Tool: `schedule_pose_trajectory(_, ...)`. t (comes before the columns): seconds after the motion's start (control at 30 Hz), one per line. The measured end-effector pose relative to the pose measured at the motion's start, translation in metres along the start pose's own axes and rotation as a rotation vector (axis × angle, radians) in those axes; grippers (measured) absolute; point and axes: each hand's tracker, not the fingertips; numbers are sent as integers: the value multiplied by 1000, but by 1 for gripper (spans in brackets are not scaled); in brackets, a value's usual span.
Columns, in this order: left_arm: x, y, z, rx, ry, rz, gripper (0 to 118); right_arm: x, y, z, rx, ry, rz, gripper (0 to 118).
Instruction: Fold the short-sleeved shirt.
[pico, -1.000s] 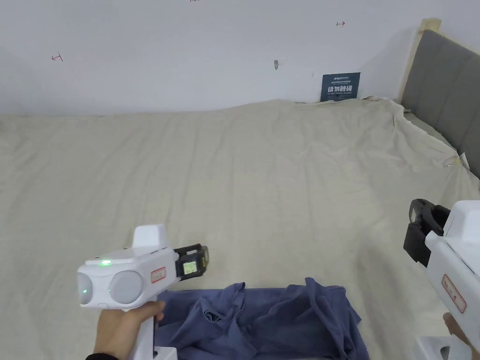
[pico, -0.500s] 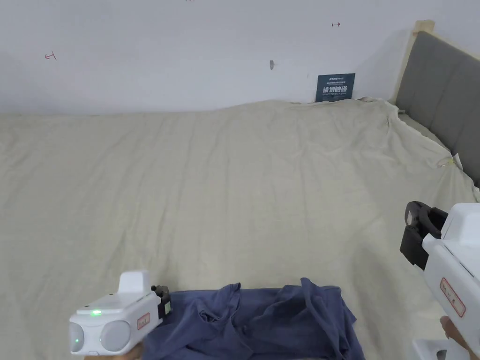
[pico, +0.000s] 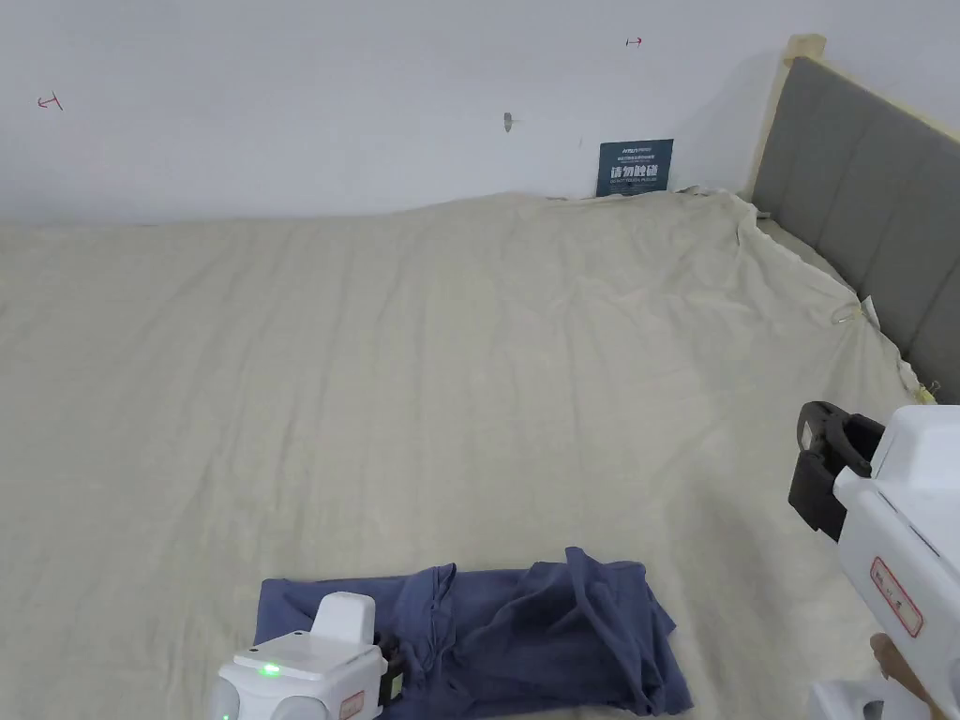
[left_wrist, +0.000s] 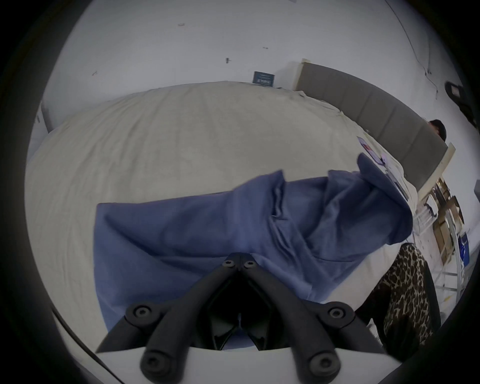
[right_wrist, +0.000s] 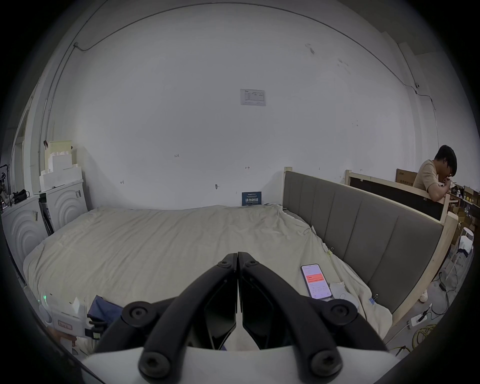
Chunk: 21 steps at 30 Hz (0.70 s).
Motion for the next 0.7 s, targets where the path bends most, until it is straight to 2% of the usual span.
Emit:
schedule_pose_trajectory(0.33, 42, -5, -7, -21, -98, -31, 0, 1, 1, 2, 1, 2, -4, 0)
schedule_pose_trajectory(0.47, 55, -9, -5, -44, -89, -56, 0, 2, -1, 1, -2, 5, 3, 0)
schedule_pose_trajectory(0.7, 16, 26, 45, 78, -143, 113, 0, 0, 2, -1, 4, 8, -14, 0)
